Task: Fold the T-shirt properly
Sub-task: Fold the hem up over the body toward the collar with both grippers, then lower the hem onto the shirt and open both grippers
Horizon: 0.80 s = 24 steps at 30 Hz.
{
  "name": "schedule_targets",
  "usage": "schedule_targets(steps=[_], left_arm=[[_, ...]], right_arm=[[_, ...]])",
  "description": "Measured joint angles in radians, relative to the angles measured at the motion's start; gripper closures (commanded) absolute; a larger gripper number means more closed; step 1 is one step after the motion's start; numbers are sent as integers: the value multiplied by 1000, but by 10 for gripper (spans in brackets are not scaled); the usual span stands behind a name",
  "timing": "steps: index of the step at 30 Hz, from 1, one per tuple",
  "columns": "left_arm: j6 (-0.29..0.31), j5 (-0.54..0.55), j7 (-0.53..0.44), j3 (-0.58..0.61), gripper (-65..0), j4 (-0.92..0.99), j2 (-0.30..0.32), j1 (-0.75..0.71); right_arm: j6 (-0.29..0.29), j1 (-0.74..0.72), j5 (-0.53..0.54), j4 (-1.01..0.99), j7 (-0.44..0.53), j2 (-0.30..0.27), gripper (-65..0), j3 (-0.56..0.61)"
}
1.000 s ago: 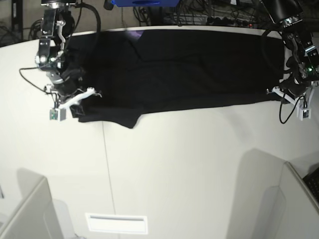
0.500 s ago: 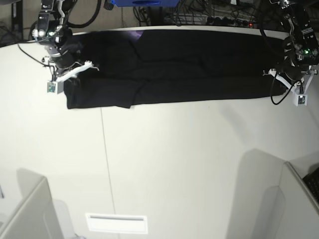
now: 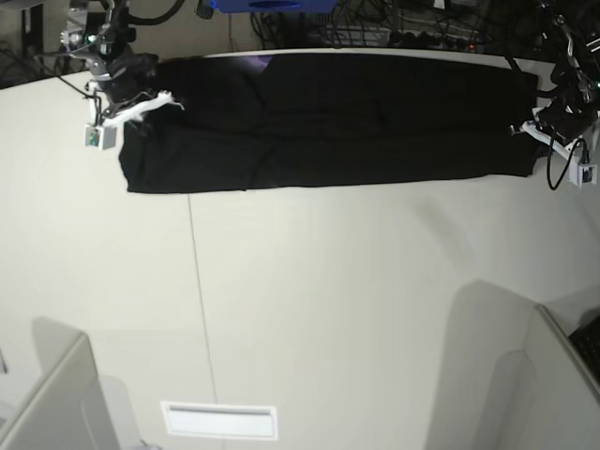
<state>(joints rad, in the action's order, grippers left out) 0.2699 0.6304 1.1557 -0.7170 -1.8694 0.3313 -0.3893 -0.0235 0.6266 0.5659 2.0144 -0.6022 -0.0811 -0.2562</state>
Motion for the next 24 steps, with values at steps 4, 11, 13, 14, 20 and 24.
schedule_targets(steps=[4, 11, 13, 14, 20, 24], left_arm=[[0, 0, 1, -1, 0, 0, -4, -27], [0, 1, 1, -2, 0, 0, 11, -55], [0, 7, 0, -3, 0, 0, 25, -63], [0, 5, 1, -6, 0, 0, 27, -65], [0, 3, 1, -6, 0, 0, 40, -79], [0, 3, 1, -3, 0, 2, 42, -78]], right_arm=[[0, 59, 83, 0, 92, -2, 0, 0], [0, 109, 108, 2, 164, -29, 0, 0], [0, 117, 108, 2, 166, -29, 0, 1], [0, 120, 108, 2, 165, -29, 0, 1], [0, 135, 108, 2, 168, -31, 0, 1], [0, 138, 107, 2, 162, -31, 0, 1]])
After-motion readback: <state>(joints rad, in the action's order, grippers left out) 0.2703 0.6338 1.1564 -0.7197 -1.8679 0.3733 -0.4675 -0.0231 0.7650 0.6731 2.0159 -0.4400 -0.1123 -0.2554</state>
